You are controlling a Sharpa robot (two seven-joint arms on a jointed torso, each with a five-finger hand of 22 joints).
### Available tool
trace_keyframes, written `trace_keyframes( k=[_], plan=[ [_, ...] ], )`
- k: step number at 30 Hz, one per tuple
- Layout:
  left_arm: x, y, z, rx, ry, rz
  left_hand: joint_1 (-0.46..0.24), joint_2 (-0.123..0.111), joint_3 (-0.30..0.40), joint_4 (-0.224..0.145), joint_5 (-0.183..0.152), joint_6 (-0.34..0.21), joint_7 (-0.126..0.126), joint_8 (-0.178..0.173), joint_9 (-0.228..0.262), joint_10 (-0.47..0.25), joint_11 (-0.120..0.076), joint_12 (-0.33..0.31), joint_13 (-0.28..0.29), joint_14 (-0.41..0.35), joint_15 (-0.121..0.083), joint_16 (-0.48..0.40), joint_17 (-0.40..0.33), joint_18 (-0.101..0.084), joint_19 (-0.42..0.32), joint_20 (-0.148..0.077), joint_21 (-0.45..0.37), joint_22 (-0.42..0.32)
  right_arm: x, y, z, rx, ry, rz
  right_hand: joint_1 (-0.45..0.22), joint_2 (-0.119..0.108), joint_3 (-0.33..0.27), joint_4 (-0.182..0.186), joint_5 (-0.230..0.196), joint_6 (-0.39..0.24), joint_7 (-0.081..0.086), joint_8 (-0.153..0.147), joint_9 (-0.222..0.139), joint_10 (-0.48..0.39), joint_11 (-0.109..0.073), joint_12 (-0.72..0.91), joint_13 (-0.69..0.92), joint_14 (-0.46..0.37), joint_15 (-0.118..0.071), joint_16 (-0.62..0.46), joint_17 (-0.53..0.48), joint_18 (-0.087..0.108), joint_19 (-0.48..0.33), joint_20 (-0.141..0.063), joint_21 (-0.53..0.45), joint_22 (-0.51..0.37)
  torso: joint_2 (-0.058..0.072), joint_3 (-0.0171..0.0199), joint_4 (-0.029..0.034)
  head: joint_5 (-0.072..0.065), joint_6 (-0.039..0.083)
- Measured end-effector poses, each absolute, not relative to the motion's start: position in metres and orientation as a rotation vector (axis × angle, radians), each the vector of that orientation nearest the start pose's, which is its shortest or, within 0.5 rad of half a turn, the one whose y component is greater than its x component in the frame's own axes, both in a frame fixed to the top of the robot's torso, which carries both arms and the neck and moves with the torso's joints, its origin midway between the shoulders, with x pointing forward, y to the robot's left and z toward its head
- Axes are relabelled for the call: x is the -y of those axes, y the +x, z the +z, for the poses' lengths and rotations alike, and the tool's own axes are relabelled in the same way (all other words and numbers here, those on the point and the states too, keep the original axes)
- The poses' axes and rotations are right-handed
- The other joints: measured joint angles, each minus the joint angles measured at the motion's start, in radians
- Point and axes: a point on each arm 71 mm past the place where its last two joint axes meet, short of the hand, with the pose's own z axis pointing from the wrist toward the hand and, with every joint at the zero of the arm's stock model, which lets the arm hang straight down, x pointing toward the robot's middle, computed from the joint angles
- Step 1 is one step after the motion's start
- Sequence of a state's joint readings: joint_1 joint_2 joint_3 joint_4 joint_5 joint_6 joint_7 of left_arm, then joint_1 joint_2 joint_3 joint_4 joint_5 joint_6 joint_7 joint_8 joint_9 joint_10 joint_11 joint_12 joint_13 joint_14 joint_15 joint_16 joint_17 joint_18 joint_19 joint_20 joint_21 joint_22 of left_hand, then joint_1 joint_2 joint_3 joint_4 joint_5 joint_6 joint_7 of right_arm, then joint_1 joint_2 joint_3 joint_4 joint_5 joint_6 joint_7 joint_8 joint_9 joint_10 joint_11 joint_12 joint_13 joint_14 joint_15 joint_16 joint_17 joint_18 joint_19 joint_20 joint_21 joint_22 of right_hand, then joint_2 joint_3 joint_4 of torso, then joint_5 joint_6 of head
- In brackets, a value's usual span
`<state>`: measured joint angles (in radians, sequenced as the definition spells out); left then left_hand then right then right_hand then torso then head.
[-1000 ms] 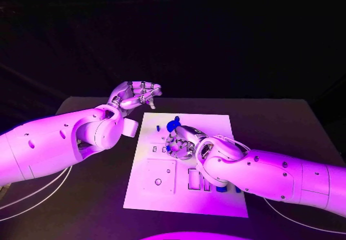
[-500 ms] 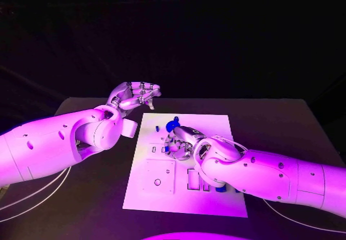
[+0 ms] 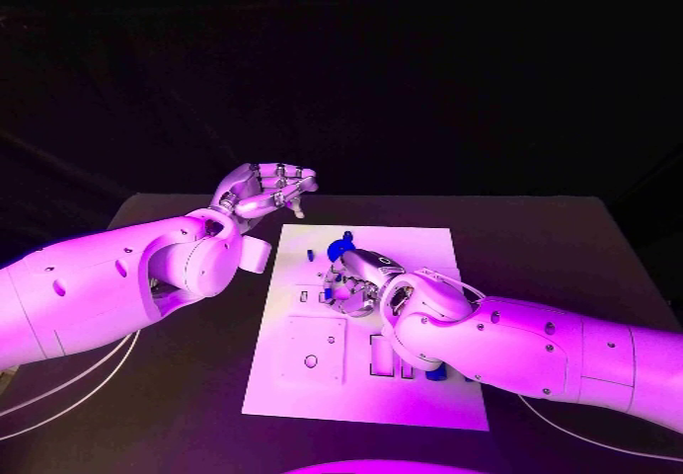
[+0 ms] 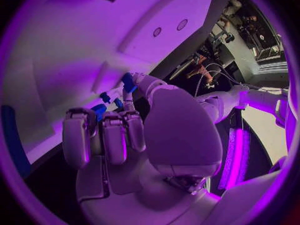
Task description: Assemble the parts on the task board
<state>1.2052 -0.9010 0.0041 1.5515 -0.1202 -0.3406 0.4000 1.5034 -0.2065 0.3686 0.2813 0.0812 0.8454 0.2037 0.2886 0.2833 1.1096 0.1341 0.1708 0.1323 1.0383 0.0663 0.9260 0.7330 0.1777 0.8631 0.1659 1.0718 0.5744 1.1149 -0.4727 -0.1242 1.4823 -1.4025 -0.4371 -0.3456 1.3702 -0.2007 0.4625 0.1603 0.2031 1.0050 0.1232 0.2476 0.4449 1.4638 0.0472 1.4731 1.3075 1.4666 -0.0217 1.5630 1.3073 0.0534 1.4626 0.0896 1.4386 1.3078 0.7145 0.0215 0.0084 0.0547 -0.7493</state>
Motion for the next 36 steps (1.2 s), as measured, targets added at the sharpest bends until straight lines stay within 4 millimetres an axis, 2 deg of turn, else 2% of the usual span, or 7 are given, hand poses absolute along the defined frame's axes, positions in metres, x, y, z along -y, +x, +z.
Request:
trace_keyframes(
  k=[7, 19, 25, 28, 31, 32, 36],
  plan=[
    [-0.2305, 0.4907, -0.1539, -1.361, -0.979, -1.501, 0.000, 0.000, 0.000, 0.000, 0.000, 0.000, 0.000, 0.000, 0.000, 0.000, 0.000, 0.005, 0.001, 0.002, -0.002, 0.000, 0.000, 0.000, 0.000, 0.000, 0.000, 0.001, 0.0376, 0.4405, -0.2435, -1.785, -0.063, 0.793, -0.004, -0.005, 0.000, 0.000, 0.000, -0.006, -0.001, 0.000, 0.000, 0.000, 0.000, -0.008, 0.000, 0.000, 0.000, 0.000, 0.000, 0.000, 0.000, 0.000, -0.002, 0.000, 0.000, -0.0005, -0.0003, -0.001, -0.002],
    [-0.2308, 0.4909, -0.1542, -1.362, -0.980, -1.499, 0.000, 0.000, 0.000, 0.000, 0.000, 0.000, 0.000, 0.000, 0.001, 0.000, 0.000, 0.006, 0.001, 0.004, -0.003, 0.000, 0.000, 0.000, 0.004, -0.004, 0.000, 0.001, 0.0393, 0.4404, -0.2462, -1.792, -0.062, 0.782, -0.016, -0.016, -0.003, 0.003, -0.004, -0.024, 0.007, -0.005, -0.002, 0.000, 0.000, -0.014, 0.000, 0.000, 0.000, 0.000, 0.001, 0.000, 0.000, 0.000, -0.008, 0.000, -0.001, -0.0003, -0.0008, -0.004, -0.001],
    [-0.2310, 0.4910, -0.1543, -1.363, -0.980, -1.498, 0.000, 0.000, 0.000, 0.000, 0.000, 0.000, 0.000, 0.000, 0.001, 0.000, 0.000, 0.006, 0.001, 0.004, -0.003, 0.000, 0.000, 0.000, 0.004, -0.004, 0.000, 0.001, 0.0402, 0.4405, -0.2472, -1.794, -0.061, 0.775, -0.027, -0.027, -0.010, 0.010, -0.010, -0.050, 0.018, -0.017, -0.008, -0.004, 0.004, -0.022, 0.000, 0.000, 0.000, 0.000, 0.001, 0.000, 0.000, 0.000, -0.014, 0.000, 0.000, 0.0002, -0.0008, -0.003, 0.000],
    [-0.2310, 0.4911, -0.1543, -1.363, -0.980, -1.498, 0.000, 0.000, 0.003, -0.003, 0.000, 0.000, 0.000, 0.000, 0.001, 0.000, 0.000, 0.006, 0.002, 0.004, -0.003, 0.004, 0.000, 0.000, 0.004, -0.004, 0.004, 0.001, 0.0403, 0.4406, -0.2473, -1.794, -0.060, 0.773, -0.035, -0.035, -0.016, 0.016, -0.021, -0.058, 0.022, -0.022, -0.011, -0.008, 0.008, -0.024, 0.000, 0.000, 0.008, 0.000, 0.001, 0.000, 0.000, 0.000, -0.016, 0.000, 0.000, 0.0003, -0.0008, -0.003, 0.000],
    [-0.2312, 0.4911, -0.1544, -1.364, -0.981, -1.497, 0.000, 0.000, 0.003, -0.003, 0.000, 0.000, 0.000, 0.000, 0.001, 0.000, 0.000, 0.006, 0.002, 0.004, -0.003, 0.004, 0.000, 0.000, 0.004, -0.004, 0.004, 0.002, 0.0404, 0.4406, -0.2472, -1.793, -0.060, 0.772, -0.041, -0.041, -0.030, 0.021, -0.039, -0.074, 0.028, -0.030, -0.014, -0.016, 0.016, -0.032, 0.000, -0.003, 0.010, 0.000, 0.001, 0.000, 0.004, 0.004, -0.020, 0.000, 0.000, 0.0002, -0.0008, -0.003, 0.000],
    [-0.2312, 0.4911, -0.1544, -1.364, -0.981, -1.497, 0.000, 0.000, 0.003, -0.003, 0.000, 0.000, 0.000, 0.000, 0.001, 0.000, 0.000, 0.006, 0.002, 0.004, -0.003, 0.004, 0.000, 0.000, 0.004, -0.004, 0.004, 0.002, 0.0404, 0.4407, -0.2472, -1.792, -0.060, 0.772, -0.047, -0.047, -0.044, 0.024, -0.041, -0.085, 0.029, -0.036, -0.017, -0.018, 0.018, -0.037, 0.000, 0.000, 0.015, 0.000, 0.001, 0.000, 0.003, 0.004, -0.020, 0.000, 0.000, 0.0002, -0.0008, -0.003, 0.000],
    [-0.2313, 0.4911, -0.1546, -1.365, -0.981, -1.496, 0.000, 0.000, 0.003, -0.003, 0.000, 0.000, 0.000, 0.000, 0.000, 0.000, 0.000, 0.006, 0.002, 0.004, -0.003, 0.004, 0.000, 0.000, 0.004, -0.004, 0.004, 0.002, 0.0405, 0.4407, -0.2470, -1.789, -0.058, 0.773, -0.048, -0.048, -0.094, 0.038, -0.053, -0.108, 0.035, -0.046, -0.026, -0.025, 0.025, -0.045, 0.000, -0.003, 0.019, 0.000, 0.001, 0.000, 0.004, 0.011, -0.025, 0.000, 0.000, 0.0000, -0.0008, -0.003, 0.000]
  ],
)
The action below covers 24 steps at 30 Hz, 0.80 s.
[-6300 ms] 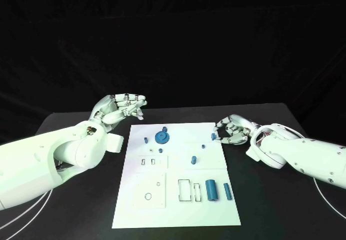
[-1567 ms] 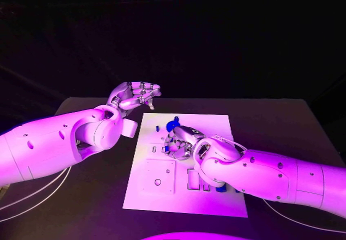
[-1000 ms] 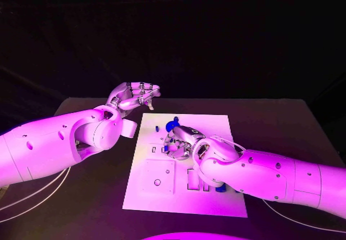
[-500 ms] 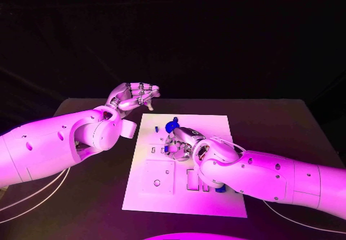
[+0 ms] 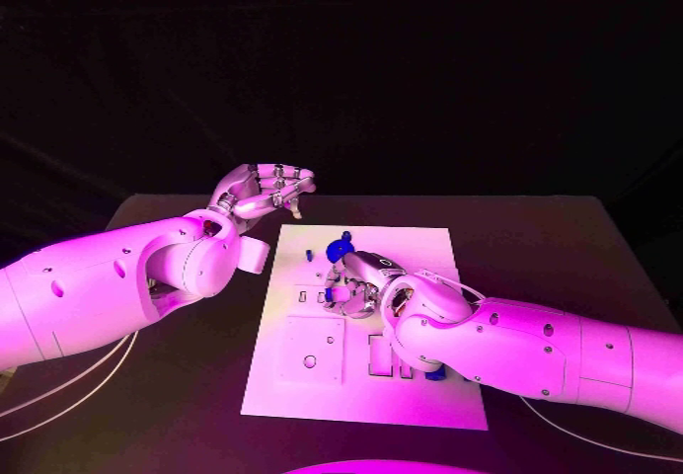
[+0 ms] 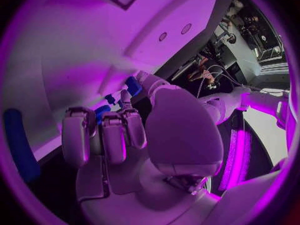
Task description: Assemble the parts on the task board
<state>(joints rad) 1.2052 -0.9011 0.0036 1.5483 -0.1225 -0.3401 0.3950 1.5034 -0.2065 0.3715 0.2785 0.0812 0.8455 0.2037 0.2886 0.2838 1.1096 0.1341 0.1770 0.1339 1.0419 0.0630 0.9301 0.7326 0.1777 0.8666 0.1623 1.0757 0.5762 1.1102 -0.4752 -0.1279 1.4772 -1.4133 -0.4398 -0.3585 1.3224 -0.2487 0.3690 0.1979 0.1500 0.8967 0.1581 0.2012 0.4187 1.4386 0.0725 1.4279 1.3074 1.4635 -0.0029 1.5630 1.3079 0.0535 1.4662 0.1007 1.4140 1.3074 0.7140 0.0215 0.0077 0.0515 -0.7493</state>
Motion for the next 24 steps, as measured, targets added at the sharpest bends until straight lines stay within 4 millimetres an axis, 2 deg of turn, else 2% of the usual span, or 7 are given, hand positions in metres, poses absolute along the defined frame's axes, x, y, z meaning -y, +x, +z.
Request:
trace_keyframes(
  k=[9, 16, 18, 20, 21, 23, 24],
  plan=[
    [-0.232, 0.491, -0.155, -1.368, -0.981, -1.491, 0.000, 0.000, 0.000, 0.000, 0.000, -0.004, 0.004, 0.005, 0.002, -0.008, 0.000, 0.003, 0.003, 0.008, 0.004, 0.011, 0.002, 0.000, 0.002, 0.002, 0.009, 0.003, 0.043, 0.439, -0.246, -1.778, -0.055, 0.778, 0.050, 0.025, -0.175, 0.066, -0.044, -0.010, 0.002, 0.000, -0.016, -0.012, 0.006, -0.009, 0.000, 0.003, 0.003, 0.000, 0.000, 0.000, -0.004, 0.004, -0.013, 0.000, 0.000, -0.0006, 0.0004, -0.002, 0.001],
    [-0.236, 0.492, -0.158, -1.412, -0.965, -1.454, -0.061, 0.006, -0.029, 0.008, -0.004, -0.033, -0.004, 0.025, 0.013, -0.013, -0.005, 0.087, 0.052, 0.049, -0.005, 0.082, 0.025, 0.000, 0.062, -0.001, 0.077, 0.085, 0.058, 0.434, -0.238, -1.739, -0.039, 0.803, 0.080, 0.036, -0.267, 0.093, -0.048, -0.033, 0.010, -0.010, -0.027, -0.021, 0.012, -0.013, 0.000, 0.003, 0.010, 0.000, 0.000, 0.000, -0.009, 0.009, -0.027, 0.001, -0.002, -0.0006, 0.0002, -0.003, 0.006],
    [-0.238, 0.493, -0.160, -1.451, -0.947, -1.428, -0.111, 0.024, -0.079, 0.005, -0.004, -0.054, -0.010, 0.077, 0.039, -0.053, -0.013, 0.238, 0.155, 0.157, -0.012, 0.236, 0.183, -0.018, 0.139, -0.007, 0.153, 0.197, 0.067, 0.434, -0.232, -1.711, -0.034, 0.817, 0.095, 0.045, -0.279, 0.092, -0.048, -0.037, 0.014, -0.012, -0.031, -0.024, 0.015, -0.020, 0.000, 0.003, 0.010, 0.000, 0.000, 0.000, -0.015, 0.015, -0.042, 0.001, -0.002, -0.0007, -0.0001, -0.003, 0.007],
    [-0.239, 0.493, -0.162, -1.501, -0.923, -1.395, -0.136, 0.049, -0.128, 0.009, -0.004, -0.072, -0.015, 0.156, 0.071, -0.122, -0.018, 0.465, 0.304, 0.255, -0.015, 0.375, 0.352, -0.024, 0.199, -0.011, 0.213, 0.289, 0.078, 0.436, -0.222, -1.678, -0.031, 0.840, 0.114, 0.058, -0.279, 0.092, -0.048, -0.042, 0.015, -0.016, -0.033, -0.039, 0.018, -0.032, 0.000, 0.003, 0.010, -0.007, 0.000, 0.000, -0.033, 0.020, -0.075, 0.001, -0.003, -0.0007, -0.0006, -0.003, 0.009],
    [-0.240, 0.493, -0.163, -1.524, -0.911, -1.378, -0.153, 0.062, -0.141, 0.009, 0.000, -0.077, -0.020, 0.190, 0.083, -0.137, -0.025, 0.554, 0.359, 0.303, -0.021, 0.431, 0.427, -0.041, 0.239, -0.016, 0.242, 0.341, 0.083, 0.438, -0.218, -1.665, -0.029, 0.852, 0.123, 0.063, -0.279, 0.092, -0.047, -0.044, 0.014, -0.016, -0.034, -0.049, 0.018, -0.041, 0.000, 0.001, 0.013, -0.012, 0.000, 0.000, -0.048, 0.021, -0.097, 0.001, -0.003, -0.0007, -0.0007, -0.004, 0.009],
    [-0.241, 0.493, -0.166, -1.576, -0.885, -1.339, -0.184, 0.075, -0.159, 0.012, 0.000, -0.071, -0.026, 0.235, 0.096, -0.147, -0.036, 0.661, 0.420, 0.360, -0.028, 0.492, 0.518, -0.047, 0.292, -0.023, 0.279, 0.409, 0.094, 0.439, -0.209, -1.644, -0.026, 0.882, 0.136, 0.069, -0.279, 0.092, -0.037, -0.044, 0.014, -0.016, -0.034, -0.066, 0.018, -0.059, 0.000, -0.001, 0.014, -0.022, 0.000, 0.001, -0.068, 0.021, -0.130, 0.001, -0.003, -0.0007, -0.0012, -0.004, 0.009],
    [-0.242, 0.493, -0.168, -1.612, -0.864, -1.309, -0.200, 0.082, -0.168, 0.013, 0.000, -0.058, -0.038, 0.270, 0.111, -0.144, -0.042, 0.723, 0.454, 0.402, -0.037, 0.531, 0.557, -0.065, 0.342, -0.030, 0.310, 0.474, 0.101, 0.440, -0.204, -1.632, -0.022, 0.902, 0.153, 0.075, -0.279, 0.091, -0.023, -0.045, 0.015, -0.015, -0.034, -0.093, 0.018, -0.083, -0.005, -0.001, 0.014, -0.036, 0.000, 0.019, -0.094, 0.021, -0.173, 0.001, -0.004, -0.0007, -0.0016, -0.004, 0.009]
  ],
)
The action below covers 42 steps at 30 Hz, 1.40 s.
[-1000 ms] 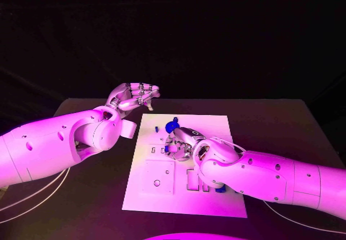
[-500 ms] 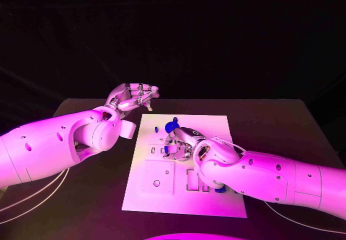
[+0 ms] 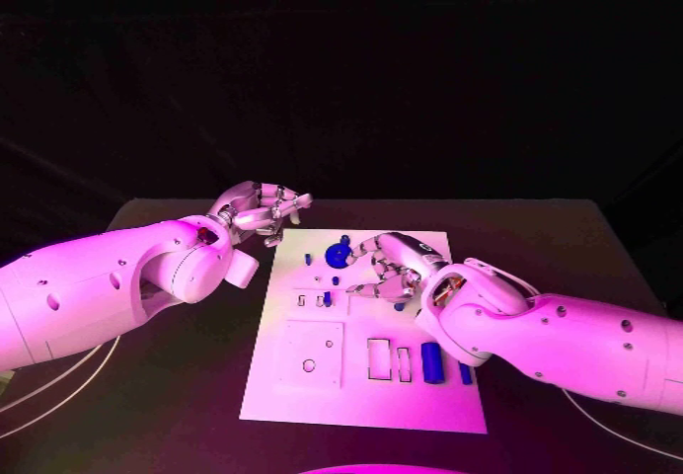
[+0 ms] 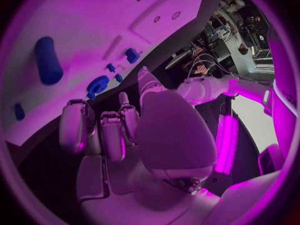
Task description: Assemble the parts on the task board
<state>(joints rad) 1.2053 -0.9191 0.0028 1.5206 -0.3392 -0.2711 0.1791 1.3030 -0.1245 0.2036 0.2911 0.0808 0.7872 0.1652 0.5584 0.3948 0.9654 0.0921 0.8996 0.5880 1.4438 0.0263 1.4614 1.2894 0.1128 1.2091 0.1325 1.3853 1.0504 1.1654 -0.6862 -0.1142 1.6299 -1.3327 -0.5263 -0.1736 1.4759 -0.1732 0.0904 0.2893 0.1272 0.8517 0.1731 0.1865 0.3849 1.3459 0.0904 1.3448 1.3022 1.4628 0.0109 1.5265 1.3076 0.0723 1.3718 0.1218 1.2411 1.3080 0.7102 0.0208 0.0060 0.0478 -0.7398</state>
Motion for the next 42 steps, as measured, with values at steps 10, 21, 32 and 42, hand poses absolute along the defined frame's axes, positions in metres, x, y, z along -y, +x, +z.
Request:
trace_keyframes(
  k=[10, 21, 32, 42],
  plan=[
    [-0.240, 0.488, -0.189, -1.989, -0.632, -0.996, -0.114, 0.032, -0.059, 0.004, 0.000, 0.040, -0.045, 0.126, 0.081, 0.104, -0.049, 0.204, 0.188, 0.021, -0.034, 0.060, 0.019, -0.022, 0.101, -0.038, 0.057, 0.133, 0.164, 0.446, -0.173, -1.603, 0.129, 1.025, 0.010, 0.003, 0.006, -0.002, 0.061, 0.006, -0.007, 0.042, 0.010, -0.047, -0.008, -0.048, -0.046, 0.000, 0.000, -0.029, 0.000, 0.013, -0.045, -0.004, -0.095, -0.030, -0.011, 0.0012, -0.0020, 0.003, -0.011],
    [-0.218, 0.486, -0.205, -2.242, -0.395, -0.679, -0.123, 0.041, -0.073, 0.004, 0.000, 0.041, -0.051, 0.140, 0.098, 0.104, -0.049, 0.204, 0.183, 0.023, -0.039, 0.060, 0.019, -0.021, 0.101, -0.038, 0.057, 0.133, 0.217, 0.475, -0.163, -1.559, 0.396, 1.034, 0.002, 0.011, 0.009, -0.005, 0.111, 0.006, -0.006, 0.061, 0.013, -0.047, -0.008, -0.048, -0.053, 0.000, 0.000, -0.033, 0.000, 0.013, -0.045, -0.004, -0.112, -0.038, -0.022, 0.0035, -0.0023, 0.006, -0.022],
    [-0.194, 0.493, -0.207, -2.299, -0.274, -0.567, -0.142, 0.052, -0.089, 0.004, 0.000, 0.035, -0.057, 0.149, 0.113, 0.104, -0.049, 0.204, 0.179, 0.023, -0.039, 0.060, 0.019, -0.022, 0.104, -0.041, 0.057, 0.131, 0.231, 0.486, -0.162, -1.535, 0.484, 1.027, 0.002, 0.011, 0.011, -0.002, 0.115, 0.006, -0.006, 0.061, 0.012, -0.051, -0.012, -0.054, -0.057, 0.000, 0.000, -0.033, 0.000, 0.012, -0.045, -0.004, -0.112, -0.039, -0.022, 0.0041, -0.0039, 0.004, -0.027],
    [-0.180, 0.495, -0.208, -2.340, -0.221, -0.541, -0.146, 0.056, -0.089, 0.004, 0.000, 0.035, -0.057, 0.149, 0.114, 0.100, -0.053, 0.204, 0.180, 0.023, -0.039, 0.060, 0.018, -0.022, 0.104, -0.041, 0.057, 0.134, 0.233, 0.491, -0.163, -1.532, 0.499, 1.015, 0.002, 0.011, 0.011, -0.002, 0.115, 0.006, -0.006, 0.061, 0.012, -0.051, -0.012, -0.054, -0.057, 0.000, 0.000, -0.033, 0.000, 0.012, -0.045, -0.004, -0.112, -0.039, -0.022, 0.0041, -0.0039, 0.001, -0.030]
  ],
)
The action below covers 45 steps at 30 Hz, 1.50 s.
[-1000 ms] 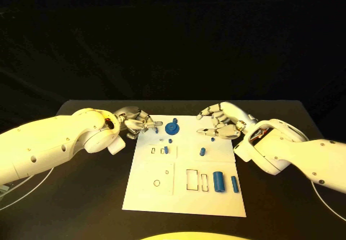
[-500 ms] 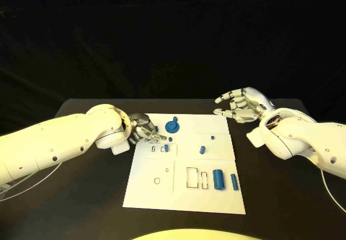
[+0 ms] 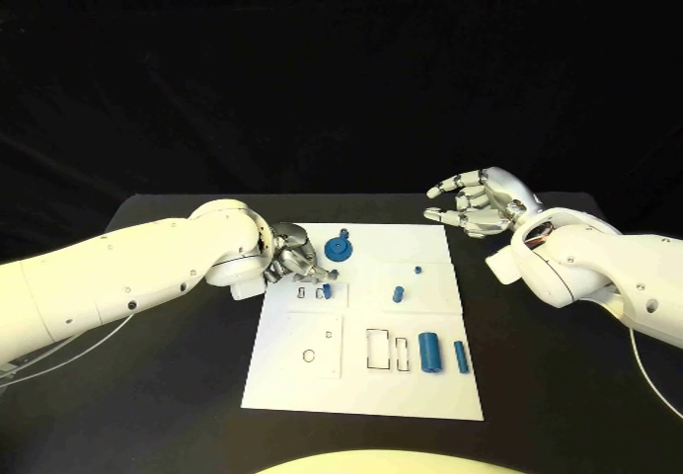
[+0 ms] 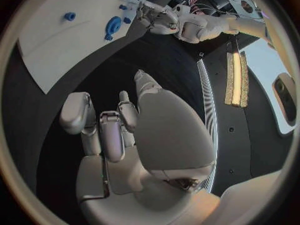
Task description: Assemble the parts on the task board
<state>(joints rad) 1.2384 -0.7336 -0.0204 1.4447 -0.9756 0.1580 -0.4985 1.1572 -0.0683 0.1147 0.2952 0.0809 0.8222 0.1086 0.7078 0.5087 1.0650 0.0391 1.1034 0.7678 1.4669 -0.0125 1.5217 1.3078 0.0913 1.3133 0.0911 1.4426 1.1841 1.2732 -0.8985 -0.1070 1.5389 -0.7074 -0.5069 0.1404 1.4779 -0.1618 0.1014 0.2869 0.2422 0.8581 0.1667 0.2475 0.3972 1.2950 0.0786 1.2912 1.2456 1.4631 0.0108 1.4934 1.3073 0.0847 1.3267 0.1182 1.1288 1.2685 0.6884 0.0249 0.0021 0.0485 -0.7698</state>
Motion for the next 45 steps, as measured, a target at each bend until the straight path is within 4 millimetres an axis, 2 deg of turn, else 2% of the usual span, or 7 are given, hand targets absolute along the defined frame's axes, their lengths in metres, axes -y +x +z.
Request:
trace_keyframes(
  k=[22, 30, 35, 45],
  plan=[
    [-0.172, 0.497, -0.214, -2.410, -0.157, -0.506, -0.004, 0.004, -0.003, -0.003, 0.000, 0.000, 0.000, 0.005, 0.009, 0.004, -0.004, 0.000, 0.010, -0.004, -0.004, 0.004, 0.000, 0.000, 0.004, -0.004, 0.000, 0.009, 0.234, 0.493, -0.164, -1.536, 0.502, 1.005, 0.000, 0.000, 0.000, 0.000, 0.000, -0.003, -0.003, 0.000, 0.000, 0.000, 0.000, 0.000, -0.002, 0.000, 0.000, 0.000, 0.001, 0.000, 0.000, 0.000, -0.004, -0.001, 0.001, -0.0011, -0.0001, -0.001, 0.005],
    [-0.170, 0.498, -0.215, -2.413, -0.155, -0.501, 0.023, 0.031, -0.003, -0.003, 0.000, -0.003, -0.003, 0.011, 0.020, 0.010, -0.008, 0.006, 0.018, 0.000, -0.007, 0.008, 0.000, 0.000, 0.007, -0.007, 0.000, 0.013, 0.234, 0.493, -0.165, -1.540, 0.503, 1.003, 0.000, 0.000, 0.000, 0.000, 0.000, -0.003, -0.003, 0.000, 0.000, 0.000, 0.000, 0.000, -0.002, 0.000, 0.000, -0.004, 0.001, 0.000, 0.000, 0.000, -0.004, -0.002, 0.001, -0.0007, 0.0003, -0.006, 0.003],
    [-0.169, 0.499, -0.217, -2.417, -0.152, -0.498, 0.034, 0.028, -0.003, -0.003, 0.000, -0.003, -0.003, 0.011, 0.023, 0.015, -0.007, 0.006, 0.022, 0.000, -0.007, 0.008, 0.000, 0.000, 0.007, -0.007, 0.000, 0.015, 0.233, 0.493, -0.165, -1.543, 0.502, 1.005, 0.000, 0.000, 0.000, 0.000, 0.000, -0.003, -0.003, 0.000, 0.000, 0.000, 0.000, 0.000, -0.002, 0.000, 0.000, -0.004, 0.001, 0.000, 0.000, 0.000, -0.004, -0.002, 0.001, -0.0001, 0.0007, -0.007, 0.002],
    [-0.167, 0.499, -0.220, -2.426, -0.150, -0.492, 0.073, 0.042, 0.016, -0.003, 0.000, -0.006, -0.006, 0.014, 0.033, 0.021, -0.013, 0.012, 0.031, -0.003, -0.011, 0.008, 0.000, 0.000, 0.014, -0.007, 0.005, 0.020, 0.231, 0.493, -0.165, -1.550, 0.500, 1.006, 0.000, 0.000, 0.000, 0.000, 0.000, -0.003, -0.003, 0.000, -0.001, 0.000, 0.000, 0.000, -0.002, 0.000, 0.000, -0.004, 0.000, 0.000, 0.000, 0.000, -0.004, -0.002, 0.001, -0.0006, 0.0011, -0.008, -0.002]
  ],
)
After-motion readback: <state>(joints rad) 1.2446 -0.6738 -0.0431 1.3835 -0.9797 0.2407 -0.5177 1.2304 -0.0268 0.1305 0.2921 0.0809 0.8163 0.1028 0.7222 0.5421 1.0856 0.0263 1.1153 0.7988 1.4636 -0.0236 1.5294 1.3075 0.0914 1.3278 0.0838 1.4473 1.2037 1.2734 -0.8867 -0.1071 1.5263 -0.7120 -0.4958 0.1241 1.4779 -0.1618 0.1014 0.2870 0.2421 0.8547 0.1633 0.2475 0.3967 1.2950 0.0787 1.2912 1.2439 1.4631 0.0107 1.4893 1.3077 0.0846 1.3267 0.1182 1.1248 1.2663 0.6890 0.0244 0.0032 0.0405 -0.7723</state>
